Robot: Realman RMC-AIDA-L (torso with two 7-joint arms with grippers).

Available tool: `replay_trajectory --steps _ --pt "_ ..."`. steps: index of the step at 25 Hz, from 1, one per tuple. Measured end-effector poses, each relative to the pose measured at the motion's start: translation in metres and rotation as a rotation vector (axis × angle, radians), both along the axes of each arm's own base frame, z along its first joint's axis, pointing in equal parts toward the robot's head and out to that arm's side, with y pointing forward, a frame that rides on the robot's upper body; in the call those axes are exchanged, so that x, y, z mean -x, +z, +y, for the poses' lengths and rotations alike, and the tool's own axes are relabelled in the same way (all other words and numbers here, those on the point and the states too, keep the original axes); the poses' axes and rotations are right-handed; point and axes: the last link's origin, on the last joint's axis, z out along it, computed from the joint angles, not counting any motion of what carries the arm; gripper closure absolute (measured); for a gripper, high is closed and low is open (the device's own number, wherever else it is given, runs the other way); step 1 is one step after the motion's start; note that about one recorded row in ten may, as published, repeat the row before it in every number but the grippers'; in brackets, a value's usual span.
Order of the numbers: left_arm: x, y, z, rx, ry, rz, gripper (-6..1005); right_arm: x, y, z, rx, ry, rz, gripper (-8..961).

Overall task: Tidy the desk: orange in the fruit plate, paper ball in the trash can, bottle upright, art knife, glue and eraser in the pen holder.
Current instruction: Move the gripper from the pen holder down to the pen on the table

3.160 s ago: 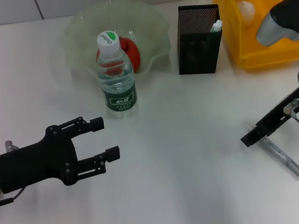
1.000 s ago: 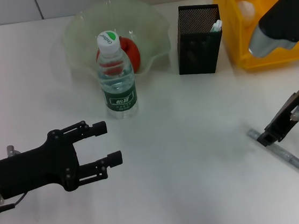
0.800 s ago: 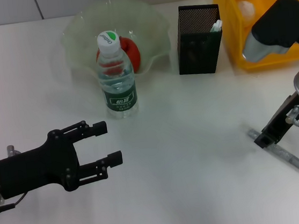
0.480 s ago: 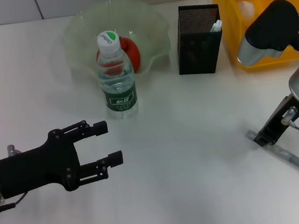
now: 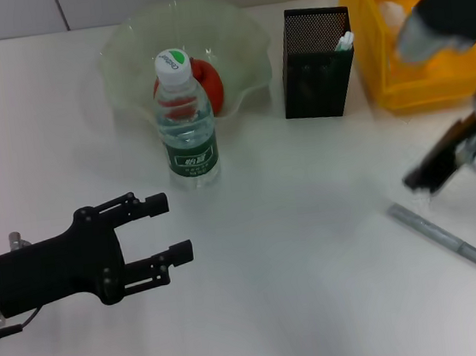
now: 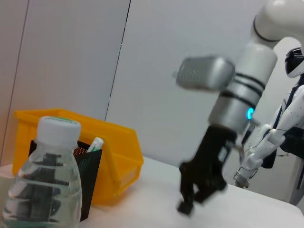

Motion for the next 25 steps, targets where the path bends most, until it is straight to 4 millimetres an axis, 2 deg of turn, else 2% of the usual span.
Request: replay_trajectory --steps 1,5,8,10,15,18,24,25 --pt "0.0 0.0 0.0 0.0 0.0 0.0 233 0.0 0.0 0.0 0.0 0.0 0.0 888" --pt "0.0 0.0 0.0 0.0 0.001 0.0 233 0.01 0.035 0.004 -0.076 0.033 0.228 918" --pt "0.001 0.001 -0.001 0.002 0.002 -0.001 233 0.01 0.038 0.002 -0.059 0.037 0.225 940" --pt "0.001 0.001 0.0 0.003 0.004 -0.002 233 0.008 0.036 0.001 -0.032 0.035 0.177 955" --pt "0.001 0.002 0.0 0.002 0.007 -0.001 233 0.001 0.017 -0.01 0.059 0.007 -0.039 899" --pt "0.001 0.002 0.001 0.001 0.005 -0.001 233 0.0 0.011 -0.015 0.088 -0.003 -0.062 866" --pt "0.0 0.002 0.003 -0.007 0.002 0.007 233 -0.011 -0.001 -0.023 0.135 -0.045 -0.078 667" --pt "0.0 0.002 0.003 -0.008 0.001 0.007 233 -0.013 -0.003 -0.023 0.137 -0.05 -0.079 666"
